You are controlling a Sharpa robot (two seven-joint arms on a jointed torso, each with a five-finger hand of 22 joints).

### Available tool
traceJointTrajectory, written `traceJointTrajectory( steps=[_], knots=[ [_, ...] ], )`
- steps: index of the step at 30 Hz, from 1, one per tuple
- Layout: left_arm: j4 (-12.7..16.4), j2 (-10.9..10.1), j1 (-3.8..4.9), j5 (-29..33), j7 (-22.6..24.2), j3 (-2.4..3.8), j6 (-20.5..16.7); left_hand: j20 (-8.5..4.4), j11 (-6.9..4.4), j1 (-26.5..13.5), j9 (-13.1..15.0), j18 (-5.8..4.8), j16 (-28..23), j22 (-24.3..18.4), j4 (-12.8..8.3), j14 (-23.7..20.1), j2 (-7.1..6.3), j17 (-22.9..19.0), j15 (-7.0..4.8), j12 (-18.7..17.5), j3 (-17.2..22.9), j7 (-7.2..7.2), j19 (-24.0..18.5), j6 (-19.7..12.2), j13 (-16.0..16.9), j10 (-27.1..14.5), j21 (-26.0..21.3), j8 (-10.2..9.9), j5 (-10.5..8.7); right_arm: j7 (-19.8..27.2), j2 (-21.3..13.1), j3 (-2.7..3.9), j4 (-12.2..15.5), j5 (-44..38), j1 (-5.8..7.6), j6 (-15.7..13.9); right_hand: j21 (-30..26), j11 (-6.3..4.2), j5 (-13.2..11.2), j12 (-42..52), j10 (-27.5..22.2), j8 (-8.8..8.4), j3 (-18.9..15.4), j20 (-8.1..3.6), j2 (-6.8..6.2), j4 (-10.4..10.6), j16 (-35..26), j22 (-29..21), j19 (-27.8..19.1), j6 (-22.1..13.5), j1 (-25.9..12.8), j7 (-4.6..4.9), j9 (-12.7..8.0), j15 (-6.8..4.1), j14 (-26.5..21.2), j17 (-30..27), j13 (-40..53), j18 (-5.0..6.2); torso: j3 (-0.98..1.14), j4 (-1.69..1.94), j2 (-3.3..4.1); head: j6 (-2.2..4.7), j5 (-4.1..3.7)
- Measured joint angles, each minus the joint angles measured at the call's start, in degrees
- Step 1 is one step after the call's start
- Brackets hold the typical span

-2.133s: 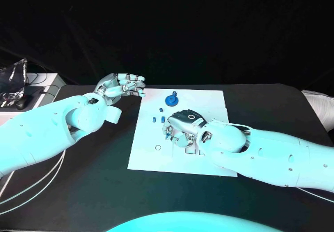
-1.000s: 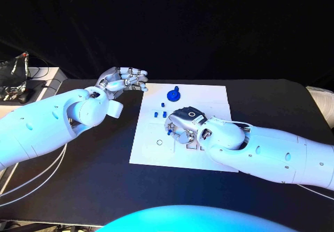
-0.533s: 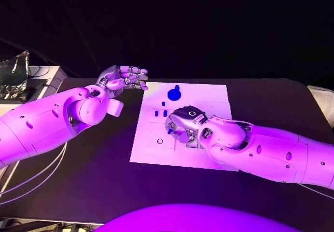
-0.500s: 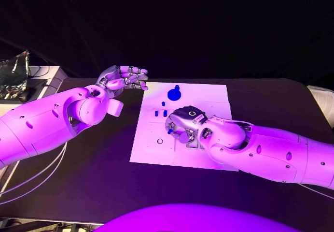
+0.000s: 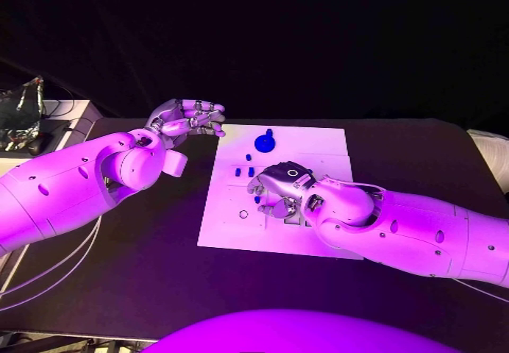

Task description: Assemble the parts on the task board

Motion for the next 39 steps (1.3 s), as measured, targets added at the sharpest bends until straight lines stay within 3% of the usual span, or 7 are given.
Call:
traceJointTrajectory(
  steps=[10, 14, 21, 25, 29, 35, 39],
  knots=[
    [-0.11, 0.05, 0.00, 0.00, -0.15, 0.00, 0.07, 0.00, 0.00, 0.00, 0.00, 0.00, 0.00, 0.00, 0.00, 0.00, 0.00, -0.01, 0.00, 0.00, 0.00, 0.00, 0.00, 0.00, 0.00, 0.00, 0.00, 0.00, 0.00, 0.03, -2.09, 0.00, 1.44, 0.39, 0.00, -2.49, 0.00, 0.00, 0.01, 0.80, 0.00, 0.00, -0.47, 0.00, 0.37, 0.47, -0.45, 0.00, 0.00, 0.44, 0.37, 0.81, -0.33, 0.00, 0.00, -0.75, -0.07, 0.00, 0.03, -0.01, -0.04, 0.39, -0.20],
    [-0.24, 0.12, 0.00, 0.00, -0.18, 0.00, 0.10, 0.00, 0.00, 0.00, 0.01, 0.00, 0.00, 0.00, 0.00, 0.00, 0.00, -0.01, 0.00, 0.00, 0.00, 0.00, 0.00, 0.00, 0.00, 0.00, 0.00, 0.00, 0.00, 0.12, -4.23, 0.38, 3.00, 1.42, 0.22, -4.25, 0.24, -0.19, 0.81, 1.90, 0.78, 0.00, -0.70, 0.00, 0.56, 0.72, -0.45, 0.00, 0.01, 0.83, 0.56, 1.19, -0.65, 0.00, 0.00, -1.02, -0.07, 0.00, 0.05, -0.02, -0.04, 0.74, -0.55],
    [-0.56, 0.18, -0.01, -0.01, -0.21, 0.00, 0.16, 0.00, 0.00, 0.00, 0.01, 0.00, 0.00, 0.00, 0.00, 0.00, 0.00, 0.08, 0.00, 0.00, 0.00, 0.00, 0.00, 0.00, 0.00, 0.00, 0.00, 0.00, 0.00, 0.93, -8.75, 1.31, 3.76, 9.98, 4.26, -3.09, 0.41, -0.47, 1.47, 3.27, 2.84, 0.00, 1.83, -0.32, -0.31, 0.51, -0.45, 0.00, 0.33, 1.34, 2.86, 1.33, -1.42, 0.00, 0.00, -0.89, -0.07, 0.00, 0.04, -0.08, -0.14, 1.23, -1.33],
    [-0.71, 0.23, -0.01, -0.01, -0.21, -0.01, 0.18, 0.00, 0.00, 0.00, -0.05, 0.00, 0.22, 0.00, 0.16, 0.00, 0.00, 0.14, 0.00, 0.00, -0.16, 0.00, 0.00, 0.00, 0.00, 0.00, 0.00, 0.00, 0.00, 1.83, -10.89, 1.50, 1.44, 16.47, 6.59, 0.09, 0.41, -0.47, 1.47, 3.48, 2.84, 0.00, 2.05, -0.32, -0.58, 0.51, -0.66, -0.01, 0.33, 1.34, 3.10, 1.34, -1.70, 0.00, 0.00, -0.89, -0.19, 0.00, -0.01, -0.25, -0.30, 1.63, -1.74],
    [-0.84, 0.35, -0.01, 0.00, -0.22, -0.01, 0.25, 0.00, 0.00, 0.00, -0.05, 0.00, 0.22, 0.00, 0.16, -0.20, 0.00, 0.14, 0.20, 0.00, -0.15, 0.00, 0.00, 0.00, 0.00, 0.00, 0.00, 0.00, 0.00, 2.99, -12.47, 1.63, -0.71, 20.84, 7.77, 2.75, -0.20, -0.21, 2.39, 3.20, 2.02, 0.00, 2.28, -0.32, -1.60, 0.39, -0.66, -0.01, 0.33, 1.13, 2.63, 1.54, -2.06, -0.01, 0.00, -0.90, -0.60, 0.00, -0.10, -0.49, -0.56, 1.97, -1.99],
    [-1.06, 0.65, -0.01, 0.00, -0.22, -0.01, 0.46, 0.00, 0.00, 0.00, -0.05, 0.00, 0.22, 0.00, 0.15, -0.20, 0.00, 0.14, 0.20, 0.00, -0.15, 0.00, 0.00, 0.00, 0.00, 0.00, 0.00, 0.00, 0.00, 4.69, -13.15, 1.62, -2.47, 21.82, 8.31, 5.58, -1.35, -0.05, 3.72, 2.88, -0.76, 0.00, -3.31, -0.32, -1.59, -0.08, -0.66, -0.02, 0.33, -0.09, 2.65, 0.69, -2.76, -0.01, 0.00, -0.64, -0.81, -0.01, -0.11, -0.70, -0.81, 2.16, -2.18],
    [-1.15, 0.68, -0.02, 0.00, -0.22, -0.01, 0.58, 0.00, 0.00, 0.00, -0.05, 0.00, 0.22, 0.00, 0.15, -0.20, 0.00, 0.15, 0.20, 0.00, -0.15, 0.00, 0.00, 0.00, 0.00, 0.00, 0.00, 0.00, 0.00, 5.30, -12.95, 1.52, -3.06, 20.68, 8.39, 7.41, -2.21, 0.13, 4.03, 2.88, -2.19, 0.00, -9.02, -0.22, 0.16, 0.48, -0.66, -0.02, 0.24, -0.64, 4.39, 0.23, -3.36, -0.01, 0.00, -0.41, -0.81, 0.00, -0.10, -0.72, -0.89, 2.26, -2.28]
  ],
)
